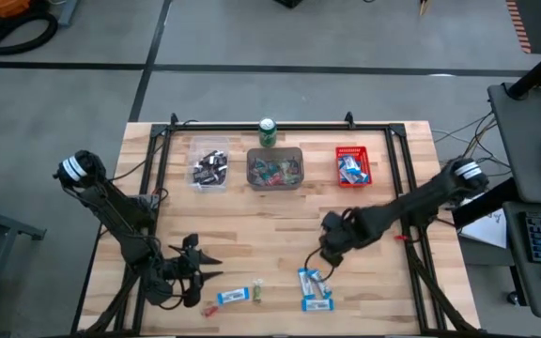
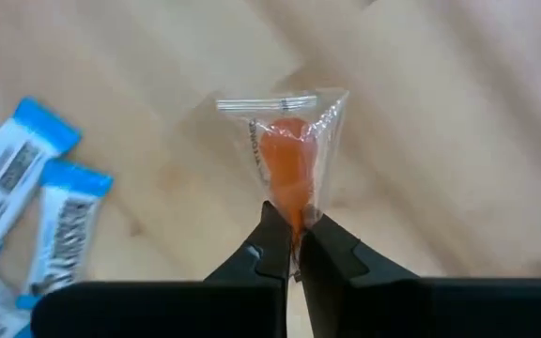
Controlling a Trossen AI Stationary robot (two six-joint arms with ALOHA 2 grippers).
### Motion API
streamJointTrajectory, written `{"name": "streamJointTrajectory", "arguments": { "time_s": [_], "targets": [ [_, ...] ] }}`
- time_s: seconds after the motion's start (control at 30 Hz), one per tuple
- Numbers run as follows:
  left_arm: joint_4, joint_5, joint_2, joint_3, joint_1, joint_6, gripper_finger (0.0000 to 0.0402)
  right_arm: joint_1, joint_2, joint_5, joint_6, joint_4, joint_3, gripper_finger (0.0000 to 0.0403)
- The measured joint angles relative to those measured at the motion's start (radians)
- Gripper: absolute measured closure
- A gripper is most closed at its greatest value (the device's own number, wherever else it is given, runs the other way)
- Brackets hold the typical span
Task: Organize candy in baskets
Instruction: Put the orange gummy into the black bin
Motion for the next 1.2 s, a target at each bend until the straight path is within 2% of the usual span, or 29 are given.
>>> {"name": "streamJointTrajectory", "arguments": {
  "time_s": [0.2,0.4,0.6,0.73,0.9,1.0,1.2],
  "targets": [
    [0.004,-0.029,0.002,0.025,0.0,-0.013,0.0287,-0.067,-0.138,0.098,-0.049,-0.119,-0.002,0.0392],
    [0.004,-0.1,0.002,0.058,0.0,-0.015,0.0287,-0.134,-0.227,0.23,-0.141,-0.149,-0.002,0.0392],
    [0.004,-0.165,0.027,0.089,0.0,-0.012,0.0287,-0.239,-0.243,0.268,-0.384,-0.059,-0.004,0.0392],
    [0.002,-0.213,0.063,0.105,0.001,-0.014,0.0287,-0.317,-0.238,0.267,-0.625,0.172,-0.026,0.0392],
    [0.003,-0.258,0.123,0.146,0.007,-0.014,0.0287,-0.437,-0.238,0.269,-0.898,0.61,-0.1,0.0392],
    [0.003,-0.282,0.153,0.175,0.011,-0.014,0.0287,-0.495,-0.226,0.27,-0.961,0.903,-0.162,0.0392],
    [0.0,-0.311,0.195,0.225,0.032,0.053,0.0287,-0.549,-0.145,0.267,-0.981,1.304,-0.274,0.0389]
  ]
}}
